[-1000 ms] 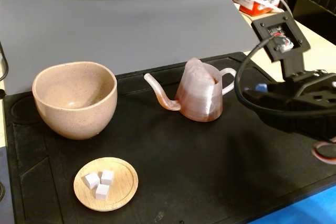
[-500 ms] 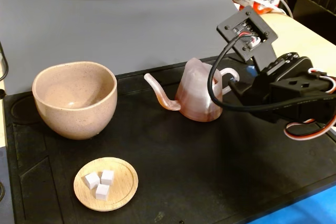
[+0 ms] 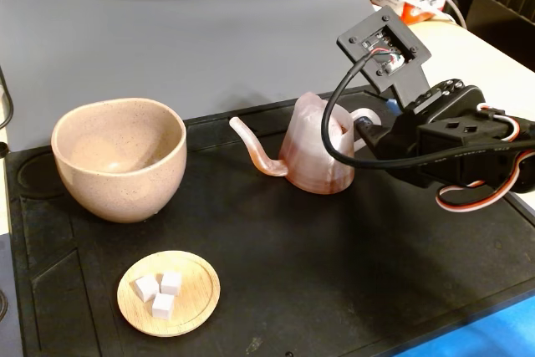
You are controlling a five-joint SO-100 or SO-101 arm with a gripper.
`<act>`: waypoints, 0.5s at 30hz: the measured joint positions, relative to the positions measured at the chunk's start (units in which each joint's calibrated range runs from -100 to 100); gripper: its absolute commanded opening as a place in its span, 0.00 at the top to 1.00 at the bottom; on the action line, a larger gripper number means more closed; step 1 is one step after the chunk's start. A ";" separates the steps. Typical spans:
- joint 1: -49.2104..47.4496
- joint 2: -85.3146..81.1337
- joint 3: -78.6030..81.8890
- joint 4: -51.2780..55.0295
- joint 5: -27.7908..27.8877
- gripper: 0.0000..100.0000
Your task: Pick up a kettle and pour liquid into a cup.
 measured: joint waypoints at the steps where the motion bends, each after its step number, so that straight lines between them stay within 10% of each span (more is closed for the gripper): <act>1: 0.00 0.00 -0.19 0.00 0.00 0.83; 15: 0.30 4.54 -4.19 0.00 0.00 0.84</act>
